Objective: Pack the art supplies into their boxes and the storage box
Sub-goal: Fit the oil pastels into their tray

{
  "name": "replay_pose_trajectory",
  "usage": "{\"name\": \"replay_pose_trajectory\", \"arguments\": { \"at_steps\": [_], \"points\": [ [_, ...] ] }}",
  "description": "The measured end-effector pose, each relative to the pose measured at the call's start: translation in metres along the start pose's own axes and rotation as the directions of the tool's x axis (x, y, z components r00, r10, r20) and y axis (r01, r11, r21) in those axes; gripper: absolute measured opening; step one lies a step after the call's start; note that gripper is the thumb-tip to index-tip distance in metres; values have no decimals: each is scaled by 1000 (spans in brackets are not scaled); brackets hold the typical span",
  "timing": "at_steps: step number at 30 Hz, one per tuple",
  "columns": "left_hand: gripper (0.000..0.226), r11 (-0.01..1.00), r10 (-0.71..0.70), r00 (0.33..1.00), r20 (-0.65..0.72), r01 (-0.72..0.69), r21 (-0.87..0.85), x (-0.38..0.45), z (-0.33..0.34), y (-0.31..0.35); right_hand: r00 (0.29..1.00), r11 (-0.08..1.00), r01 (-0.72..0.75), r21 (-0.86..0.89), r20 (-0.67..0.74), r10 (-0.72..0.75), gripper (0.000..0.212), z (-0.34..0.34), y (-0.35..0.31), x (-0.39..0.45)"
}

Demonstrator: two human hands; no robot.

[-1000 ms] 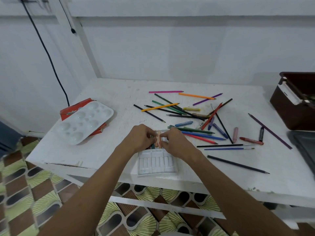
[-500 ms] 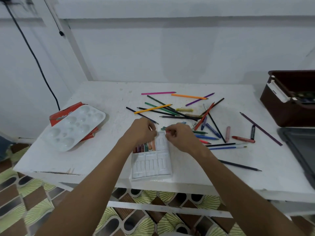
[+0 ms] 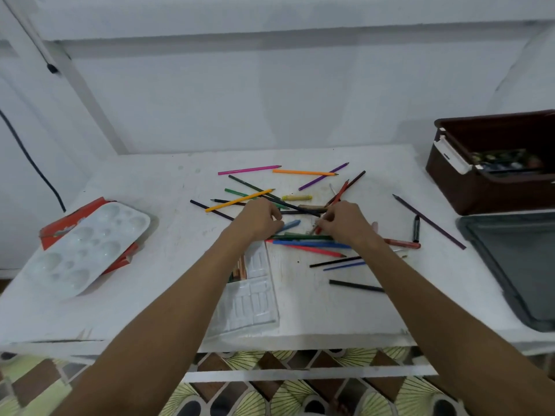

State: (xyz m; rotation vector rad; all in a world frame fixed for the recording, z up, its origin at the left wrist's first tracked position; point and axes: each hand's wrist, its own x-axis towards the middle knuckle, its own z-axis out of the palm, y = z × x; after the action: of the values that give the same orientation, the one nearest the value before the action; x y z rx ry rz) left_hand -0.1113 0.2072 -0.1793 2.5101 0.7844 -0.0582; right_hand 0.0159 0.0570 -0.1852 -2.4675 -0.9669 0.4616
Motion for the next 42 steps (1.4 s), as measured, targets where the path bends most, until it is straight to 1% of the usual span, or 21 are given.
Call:
{"name": "replay_pose_trajectory", "arguments": {
  "at_steps": [5, 7, 9, 11, 14, 16, 20, 22, 24, 26, 29, 32, 36, 40, 42],
  "points": [
    [23, 1000, -26, 999, 45, 27, -15, 6, 9, 4, 996, 998, -70, -2, -48, 69, 44, 22, -6, 4],
    [26, 999, -39, 998, 38, 40, -24, 7, 11, 5, 992, 995, -101, -17, -77, 99, 43, 24, -11, 2],
    [28, 998, -49, 998, 45, 50, -25, 8, 11, 5, 988, 990, -138, -7, -69, 137, 39, 22, -15, 1],
    [28, 998, -49, 997, 56, 51, -21, 7, 10, 5, 985, 985, -167, 35, -44, 168, 35, 18, -18, 1],
    [28, 999, -37, 998, 53, 37, 0, 6, 9, 6, 984, 981, -170, 92, -35, 174, 33, 14, -20, -1],
    [24, 1000, -27, 999, 35, 27, 5, 3, 8, 6, 983, 973, -178, 146, -8, 181, 32, 12, -18, -2],
    [20, 999, -17, 1000, -23, 16, -40, -9, 3, 5, 973, 942, -231, 245, 41, 227, 32, 1, -18, -11],
    [20, 996, -40, 997, -59, 35, -83, -18, -2, 1, 967, 935, -253, 250, 82, 240, 30, -7, -20, -23],
    [20, 992, -63, 994, -83, 53, -118, -29, -7, -3, 967, 934, -248, 256, 121, 224, 26, -11, -21, -35],
    [17, 986, -91, 991, -99, 75, -149, -41, -10, -7, 969, 915, -235, 328, 146, 197, 25, -10, -21, -44],
    [15, 968, -140, 986, -96, 116, -223, -60, -13, -15, 969, 883, -230, 410, 181, 168, 29, -3, -28, -56],
    [11, 940, -217, 973, -84, 185, -286, -72, -12, -27, 973, 873, -181, 453, 212, 92, 23, 6, -42, -69],
    [13, 881, -323, 946, -27, 290, -374, -86, -10, -40, 965, 895, -149, 420, 259, 40, 17, 27, -62, -74],
    [16, 846, -355, 935, 12, 327, -421, -96, -9, -40, 964, 920, -120, 373, 266, 18, 18, 45, -75, -74],
    [16, 837, -365, 931, 20, 338, -431, -99, -9, -39, 968, 930, -99, 354, 250, 8, 24, 52, -78, -74]
  ]
}}
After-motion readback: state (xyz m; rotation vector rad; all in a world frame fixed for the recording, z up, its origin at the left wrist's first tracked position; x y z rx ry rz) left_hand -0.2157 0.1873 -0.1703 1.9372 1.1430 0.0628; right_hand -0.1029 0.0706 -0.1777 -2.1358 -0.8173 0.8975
